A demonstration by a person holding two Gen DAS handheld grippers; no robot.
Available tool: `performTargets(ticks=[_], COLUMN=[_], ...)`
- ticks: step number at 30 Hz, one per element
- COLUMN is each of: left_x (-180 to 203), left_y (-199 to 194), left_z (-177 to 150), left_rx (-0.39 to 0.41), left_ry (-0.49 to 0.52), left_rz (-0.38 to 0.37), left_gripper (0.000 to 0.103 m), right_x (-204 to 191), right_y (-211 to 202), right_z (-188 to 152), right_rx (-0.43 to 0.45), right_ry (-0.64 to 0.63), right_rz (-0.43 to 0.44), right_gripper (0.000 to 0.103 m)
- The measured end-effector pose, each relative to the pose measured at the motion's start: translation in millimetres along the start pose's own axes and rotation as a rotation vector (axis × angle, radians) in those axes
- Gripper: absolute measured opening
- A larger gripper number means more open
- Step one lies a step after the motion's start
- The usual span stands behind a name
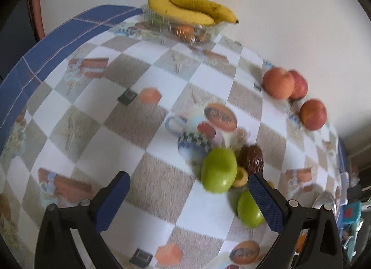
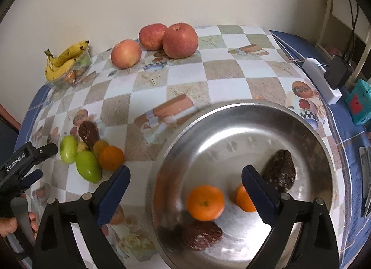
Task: Organize fruits
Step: 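Grasp a green fruit with the left gripper while the right gripper grasps a tangerine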
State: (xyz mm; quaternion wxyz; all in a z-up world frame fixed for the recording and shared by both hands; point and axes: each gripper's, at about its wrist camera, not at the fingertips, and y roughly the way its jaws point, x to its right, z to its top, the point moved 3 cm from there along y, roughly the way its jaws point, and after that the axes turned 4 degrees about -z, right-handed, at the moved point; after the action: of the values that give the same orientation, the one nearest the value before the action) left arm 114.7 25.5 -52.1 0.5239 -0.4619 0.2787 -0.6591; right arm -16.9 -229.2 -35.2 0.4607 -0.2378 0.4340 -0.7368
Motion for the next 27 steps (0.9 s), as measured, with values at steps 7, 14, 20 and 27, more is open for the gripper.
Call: performTargets(ticks=[7, 14, 20, 27], left_x=[-3, 11, 27, 34], left_y=[-2, 1, 5, -8], left_z=[13, 18, 22, 33], left_rx=[0.054, 0.027, 0.002, 0.094], left_ry=[0.004, 0.025, 0.044, 0.082], left_rz=[-0.06, -0.158, -0.196, -0.18], left_gripper=[0.103, 0.103, 0.103, 0.103], right_x=[-29, -68, -76, -77], right_y=[-6, -1, 14, 26], right_z=[20, 30, 31, 30], right_rx=[0.071, 0.073, 0.026, -0.01], right_ry=[-0.02, -0.092, -0.088, -0.067], right_rz=[0.061, 0.109, 0.134, 0.162], right_gripper=[0.097, 0.078, 0.064, 0.057])
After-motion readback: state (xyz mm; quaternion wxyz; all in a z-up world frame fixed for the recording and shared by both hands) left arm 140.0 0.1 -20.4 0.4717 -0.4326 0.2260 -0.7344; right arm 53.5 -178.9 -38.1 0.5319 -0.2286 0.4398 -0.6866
